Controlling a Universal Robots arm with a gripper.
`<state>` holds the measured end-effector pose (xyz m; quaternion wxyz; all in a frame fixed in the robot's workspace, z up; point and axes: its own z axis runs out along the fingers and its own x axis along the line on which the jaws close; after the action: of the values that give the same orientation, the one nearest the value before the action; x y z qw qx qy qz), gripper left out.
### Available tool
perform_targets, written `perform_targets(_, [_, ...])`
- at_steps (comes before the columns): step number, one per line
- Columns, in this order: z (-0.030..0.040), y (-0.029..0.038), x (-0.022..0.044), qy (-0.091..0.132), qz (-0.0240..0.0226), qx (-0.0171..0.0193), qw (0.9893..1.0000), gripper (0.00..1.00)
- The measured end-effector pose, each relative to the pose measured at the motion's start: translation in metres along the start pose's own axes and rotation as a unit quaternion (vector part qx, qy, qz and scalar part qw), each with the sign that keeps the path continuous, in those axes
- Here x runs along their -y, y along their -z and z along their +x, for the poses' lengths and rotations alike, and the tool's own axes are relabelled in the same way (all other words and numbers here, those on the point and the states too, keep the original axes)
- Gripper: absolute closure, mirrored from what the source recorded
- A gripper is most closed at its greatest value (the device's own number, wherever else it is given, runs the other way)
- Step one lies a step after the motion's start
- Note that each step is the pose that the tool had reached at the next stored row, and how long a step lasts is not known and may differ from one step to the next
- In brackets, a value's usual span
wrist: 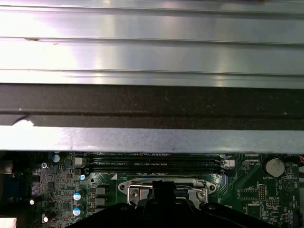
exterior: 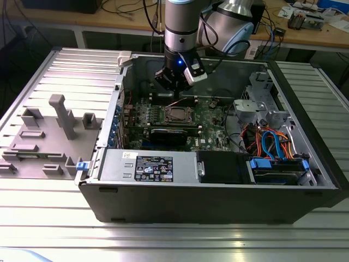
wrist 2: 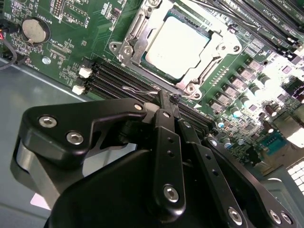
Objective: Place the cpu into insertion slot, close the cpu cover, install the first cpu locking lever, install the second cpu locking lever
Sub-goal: 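Install the first cpu locking lever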
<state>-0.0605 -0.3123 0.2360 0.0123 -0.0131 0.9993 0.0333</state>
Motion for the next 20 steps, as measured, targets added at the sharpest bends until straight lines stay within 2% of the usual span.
perform_targets(10, [-0.0004,-0.0003,-0.0006,0.008,-0.0003,-0.0005,1.0000,0.89])
perform_targets(20, [-0.0077,-0.0061,-0.0023,0.013,-0.0003,-0.0009,0.9999,0.89])
